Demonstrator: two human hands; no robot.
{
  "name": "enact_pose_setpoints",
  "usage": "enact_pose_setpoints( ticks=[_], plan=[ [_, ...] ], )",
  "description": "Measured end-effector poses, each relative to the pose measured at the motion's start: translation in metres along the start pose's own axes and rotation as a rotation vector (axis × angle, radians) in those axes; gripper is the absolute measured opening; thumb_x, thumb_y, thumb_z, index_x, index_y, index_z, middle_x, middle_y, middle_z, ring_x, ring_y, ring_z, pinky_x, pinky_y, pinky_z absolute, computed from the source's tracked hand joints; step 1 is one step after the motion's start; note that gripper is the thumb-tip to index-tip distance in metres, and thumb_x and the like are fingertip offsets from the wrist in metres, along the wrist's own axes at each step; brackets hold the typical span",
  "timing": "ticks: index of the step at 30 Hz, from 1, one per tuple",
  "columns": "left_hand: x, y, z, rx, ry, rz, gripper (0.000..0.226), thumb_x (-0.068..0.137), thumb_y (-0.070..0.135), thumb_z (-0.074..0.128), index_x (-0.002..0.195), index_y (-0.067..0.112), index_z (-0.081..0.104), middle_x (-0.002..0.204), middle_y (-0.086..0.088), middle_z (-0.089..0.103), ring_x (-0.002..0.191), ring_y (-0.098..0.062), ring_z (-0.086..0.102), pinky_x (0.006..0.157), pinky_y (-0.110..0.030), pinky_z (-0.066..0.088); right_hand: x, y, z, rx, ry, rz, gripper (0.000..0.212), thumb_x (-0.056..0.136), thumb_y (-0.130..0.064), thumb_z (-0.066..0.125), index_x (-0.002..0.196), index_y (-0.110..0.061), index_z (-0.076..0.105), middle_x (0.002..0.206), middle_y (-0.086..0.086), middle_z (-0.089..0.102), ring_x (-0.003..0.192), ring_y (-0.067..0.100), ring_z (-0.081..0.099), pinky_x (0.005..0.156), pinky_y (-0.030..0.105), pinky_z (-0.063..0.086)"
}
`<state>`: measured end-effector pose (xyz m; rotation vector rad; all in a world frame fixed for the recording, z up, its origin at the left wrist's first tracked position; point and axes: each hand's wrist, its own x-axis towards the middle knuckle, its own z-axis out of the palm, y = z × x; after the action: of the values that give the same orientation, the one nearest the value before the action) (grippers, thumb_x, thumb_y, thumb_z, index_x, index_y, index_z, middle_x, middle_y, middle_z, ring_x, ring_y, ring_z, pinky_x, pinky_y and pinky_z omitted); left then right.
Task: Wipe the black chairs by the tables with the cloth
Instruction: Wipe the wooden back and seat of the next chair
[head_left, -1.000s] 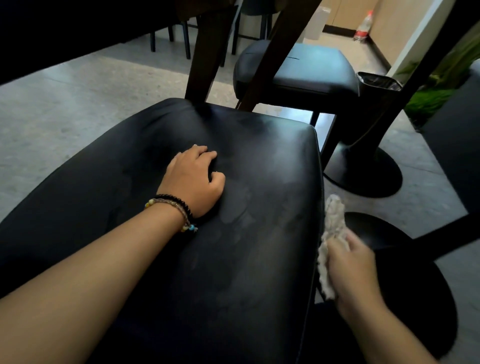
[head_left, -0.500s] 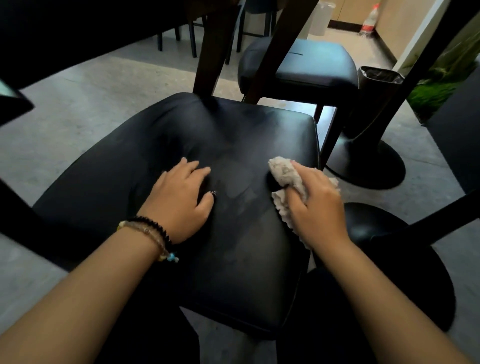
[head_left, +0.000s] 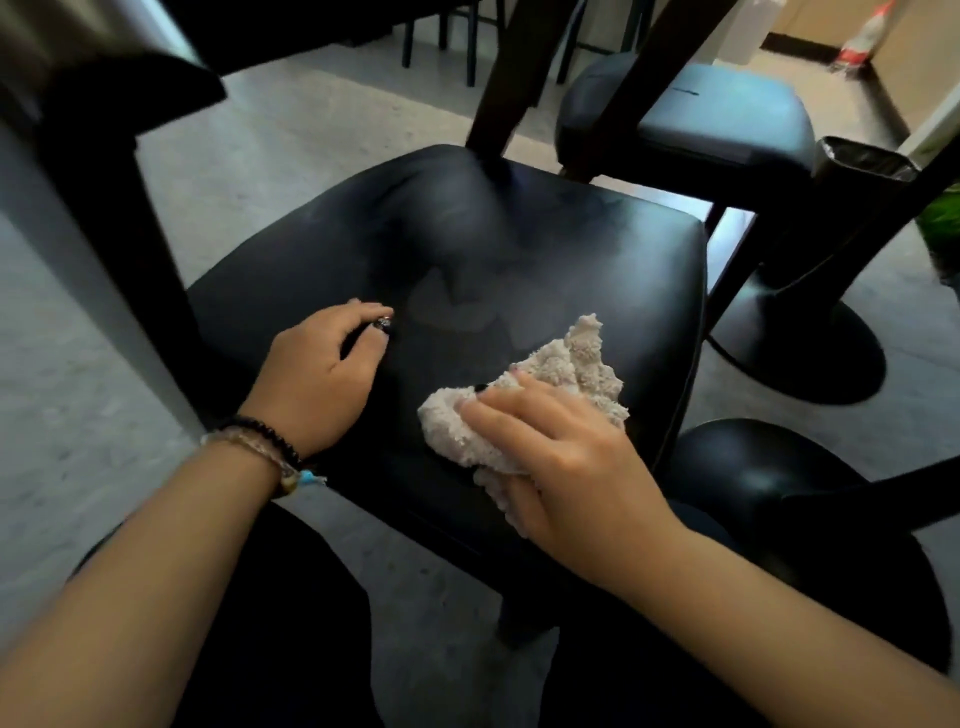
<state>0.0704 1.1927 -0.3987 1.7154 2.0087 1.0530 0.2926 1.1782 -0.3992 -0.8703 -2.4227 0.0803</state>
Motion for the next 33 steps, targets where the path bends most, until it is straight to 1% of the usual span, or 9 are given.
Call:
enact_pose_setpoints(
  ticks=[4, 9, 14, 18, 20, 23, 25, 30, 33],
  plan=[
    [0.014, 0.002, -0.039, 0.072, -0.239, -0.066, 0.057, 0.089, 0.054, 0.035, 0.104, 0.010, 0.067, 0.105, -0.009, 0.070, 0.103, -0.025, 0.061, 0.093, -0.040, 0.045, 0.017, -0.029, 0.022, -0.077, -0.142, -0.206, 0.035, 0.086, -0.011, 0.060, 0.120, -0.008, 0.067, 0.114, 0.012, 0.066, 0.112, 0.039, 0.060, 0.091, 0.057, 0.049],
    [0.026, 0.010, -0.048, 0.033, -0.290, -0.063, 0.039, 0.102, 0.038, 0.036, 0.117, 0.019, 0.066, 0.116, -0.002, 0.067, 0.111, -0.017, 0.058, 0.102, -0.038, 0.040, 0.040, -0.078, 0.056, -0.373, -0.279, -0.241, 0.042, 0.099, -0.018, 0.032, 0.129, -0.013, 0.060, 0.128, 0.013, 0.060, 0.127, 0.052, 0.046, 0.093, 0.073, 0.039],
    [0.030, 0.015, -0.036, 0.040, -0.259, -0.031, 0.040, 0.101, 0.038, 0.040, 0.109, 0.009, 0.067, 0.104, -0.012, 0.069, 0.102, -0.026, 0.062, 0.094, -0.048, 0.045, 0.019, -0.072, 0.046, -0.360, -0.241, -0.284, 0.034, 0.102, -0.017, 0.039, 0.124, -0.013, 0.065, 0.127, 0.011, 0.061, 0.127, 0.047, 0.048, 0.094, 0.064, 0.046],
    [0.035, 0.022, -0.022, 0.035, -0.247, 0.030, 0.042, 0.100, 0.040, 0.041, 0.104, 0.006, 0.066, 0.074, -0.006, 0.064, 0.069, -0.019, 0.058, 0.065, -0.034, 0.043, 0.000, -0.024, 0.017, -0.094, -0.150, -0.290, 0.022, 0.094, -0.014, 0.055, 0.107, -0.011, 0.071, 0.115, 0.016, 0.065, 0.114, 0.042, 0.059, 0.081, 0.053, 0.053],
    [0.038, 0.027, -0.014, 0.044, -0.247, 0.053, 0.037, 0.099, 0.039, 0.044, 0.103, 0.011, 0.067, 0.080, -0.007, 0.067, 0.076, -0.020, 0.061, 0.068, -0.035, 0.045, 0.012, 0.022, 0.001, -0.109, -0.148, -0.131, 0.025, 0.088, -0.011, 0.063, 0.111, -0.010, 0.070, 0.115, 0.015, 0.064, 0.112, 0.040, 0.059, 0.080, 0.050, 0.054],
    [0.043, 0.033, 0.000, 0.024, -0.268, 0.090, 0.026, 0.099, 0.035, 0.047, 0.113, 0.025, 0.066, 0.104, 0.004, 0.069, 0.094, -0.010, 0.062, 0.081, -0.027, 0.048, 0.033, 0.101, -0.027, -0.199, -0.100, 0.325, 0.038, 0.087, -0.011, 0.065, 0.125, -0.017, 0.066, 0.130, 0.007, 0.058, 0.120, 0.034, 0.053, 0.091, 0.042, 0.049],
    [0.047, 0.037, 0.011, 0.055, -0.279, 0.130, 0.029, 0.097, 0.032, 0.052, 0.123, 0.025, 0.062, 0.120, 0.007, 0.064, 0.106, -0.007, 0.057, 0.088, -0.019, 0.040, 0.035, 0.122, -0.032, -0.146, -0.048, 0.508, 0.039, 0.089, -0.014, 0.062, 0.128, -0.020, 0.064, 0.134, 0.005, 0.056, 0.122, 0.033, 0.051, 0.093, 0.040, 0.045],
    [0.065, 0.042, 0.041, 0.182, -0.295, 0.292, 0.037, 0.093, 0.023, 0.057, 0.129, 0.015, 0.059, 0.135, -0.001, 0.055, 0.126, -0.015, 0.048, 0.105, -0.021, 0.032, 0.013, 0.068, -0.012, -0.053, 0.000, 0.195, 0.045, 0.083, -0.016, 0.042, 0.117, -0.015, 0.070, 0.115, 0.007, 0.067, 0.101, 0.032, 0.065, 0.079, 0.039, 0.054],
    [0.088, 0.043, 0.057, 0.285, -0.308, 0.321, 0.038, 0.094, 0.024, 0.053, 0.130, 0.015, 0.058, 0.141, -0.001, 0.050, 0.132, -0.016, 0.042, 0.111, -0.027, 0.030, 0.033, 0.102, -0.020, -0.023, -0.022, 0.234, 0.045, 0.084, -0.021, 0.045, 0.123, -0.018, 0.068, 0.121, 0.006, 0.066, 0.106, 0.033, 0.064, 0.085, 0.043, 0.055]
  ],
)
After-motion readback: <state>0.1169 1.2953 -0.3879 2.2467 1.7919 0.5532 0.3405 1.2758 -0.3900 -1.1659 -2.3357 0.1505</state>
